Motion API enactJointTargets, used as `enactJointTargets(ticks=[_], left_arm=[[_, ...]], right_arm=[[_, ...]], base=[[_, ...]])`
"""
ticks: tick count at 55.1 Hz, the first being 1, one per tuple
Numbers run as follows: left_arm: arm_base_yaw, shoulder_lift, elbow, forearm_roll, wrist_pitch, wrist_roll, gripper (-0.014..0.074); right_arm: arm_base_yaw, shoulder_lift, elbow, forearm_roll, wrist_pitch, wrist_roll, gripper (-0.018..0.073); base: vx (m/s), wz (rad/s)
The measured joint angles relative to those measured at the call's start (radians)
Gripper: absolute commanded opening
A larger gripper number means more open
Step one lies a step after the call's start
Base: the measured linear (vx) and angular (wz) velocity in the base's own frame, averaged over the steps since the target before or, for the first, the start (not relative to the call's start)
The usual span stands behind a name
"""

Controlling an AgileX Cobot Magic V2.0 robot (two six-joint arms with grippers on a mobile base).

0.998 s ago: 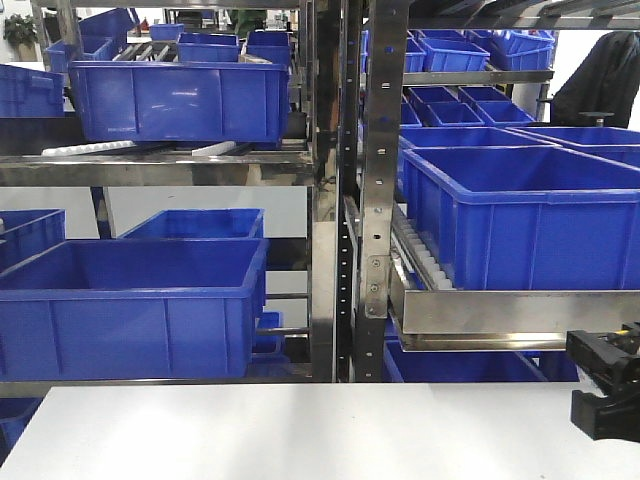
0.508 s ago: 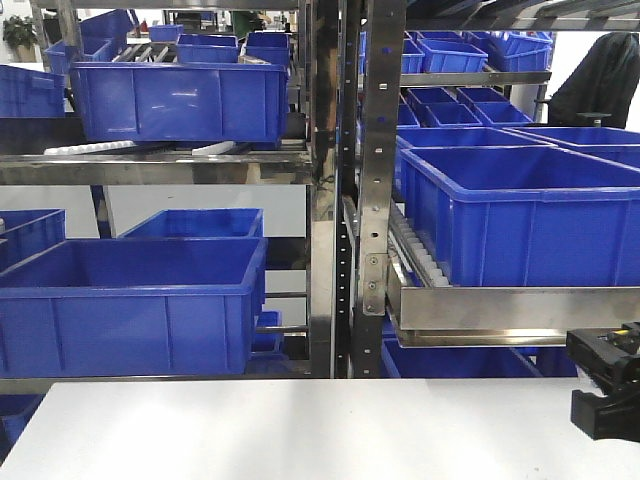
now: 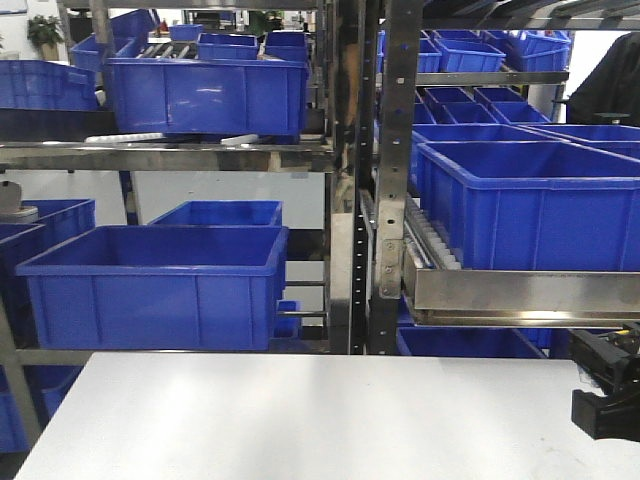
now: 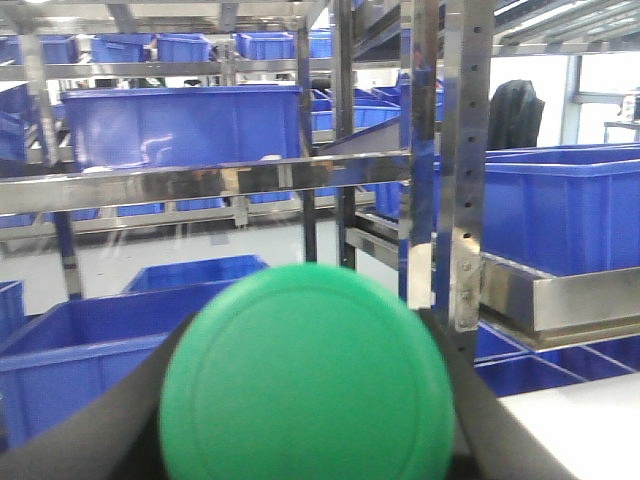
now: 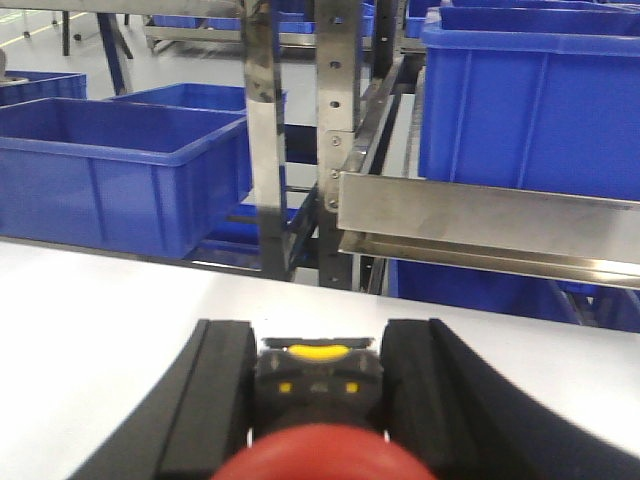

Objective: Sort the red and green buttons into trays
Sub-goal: 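Drive the base to the counter with the green and red trays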

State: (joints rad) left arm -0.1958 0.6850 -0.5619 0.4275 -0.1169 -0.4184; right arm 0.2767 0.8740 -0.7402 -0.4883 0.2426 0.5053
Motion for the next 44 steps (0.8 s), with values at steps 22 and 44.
enactJointTargets(ticks=[22,44], left_arm=[[0.000,0.000,0.000,0.000,0.000,0.000,0.0000],[0.000,0.000,0.000,0.000,0.000,0.000,0.0000]], right_arm=[[0.000,0.000,0.001,0.000,0.002,0.000,-0.0009],[0.000,0.000,0.001,0.000,0.006,0.000,-0.0009]], base=[[-0.19,0.22],[-0.16,0.44]])
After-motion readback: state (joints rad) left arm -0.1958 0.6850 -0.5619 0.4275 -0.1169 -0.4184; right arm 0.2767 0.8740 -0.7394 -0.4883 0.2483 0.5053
